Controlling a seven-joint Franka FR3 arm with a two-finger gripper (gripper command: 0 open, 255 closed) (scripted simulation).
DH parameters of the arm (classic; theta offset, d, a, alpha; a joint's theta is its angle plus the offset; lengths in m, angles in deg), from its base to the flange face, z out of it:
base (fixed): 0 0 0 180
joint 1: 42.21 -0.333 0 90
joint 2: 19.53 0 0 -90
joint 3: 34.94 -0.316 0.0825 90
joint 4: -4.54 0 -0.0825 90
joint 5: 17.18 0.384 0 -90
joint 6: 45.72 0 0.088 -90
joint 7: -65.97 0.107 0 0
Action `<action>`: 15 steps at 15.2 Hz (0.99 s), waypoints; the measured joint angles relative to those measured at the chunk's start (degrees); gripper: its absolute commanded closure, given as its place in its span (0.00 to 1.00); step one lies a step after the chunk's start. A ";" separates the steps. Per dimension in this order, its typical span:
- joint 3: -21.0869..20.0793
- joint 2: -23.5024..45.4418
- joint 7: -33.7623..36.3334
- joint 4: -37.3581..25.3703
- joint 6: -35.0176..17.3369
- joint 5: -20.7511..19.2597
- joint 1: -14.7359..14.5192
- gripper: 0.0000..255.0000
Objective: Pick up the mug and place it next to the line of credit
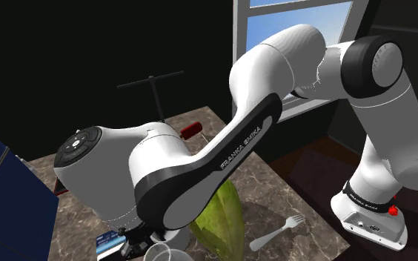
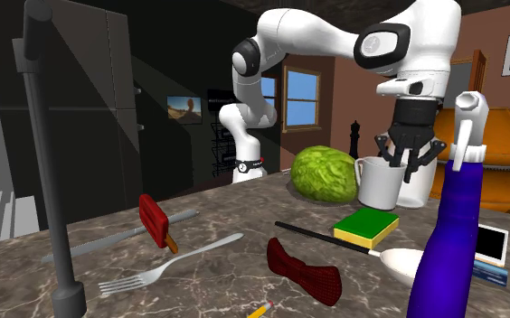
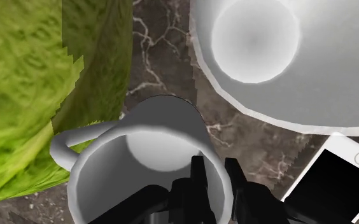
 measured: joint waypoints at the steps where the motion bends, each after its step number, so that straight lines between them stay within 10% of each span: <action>1: -0.02 -0.07 -0.01 0.22 -0.12 0.02 0.11 1.00; 3: 0.05 0.08 -0.01 0.02 0.00 -0.04 0.02 1.00; 4: 0.08 0.16 -0.02 -0.15 0.12 -0.06 -0.05 0.00; 15: -0.40 -0.55 -1.12 -5.56 6.00 0.94 -1.08 0.00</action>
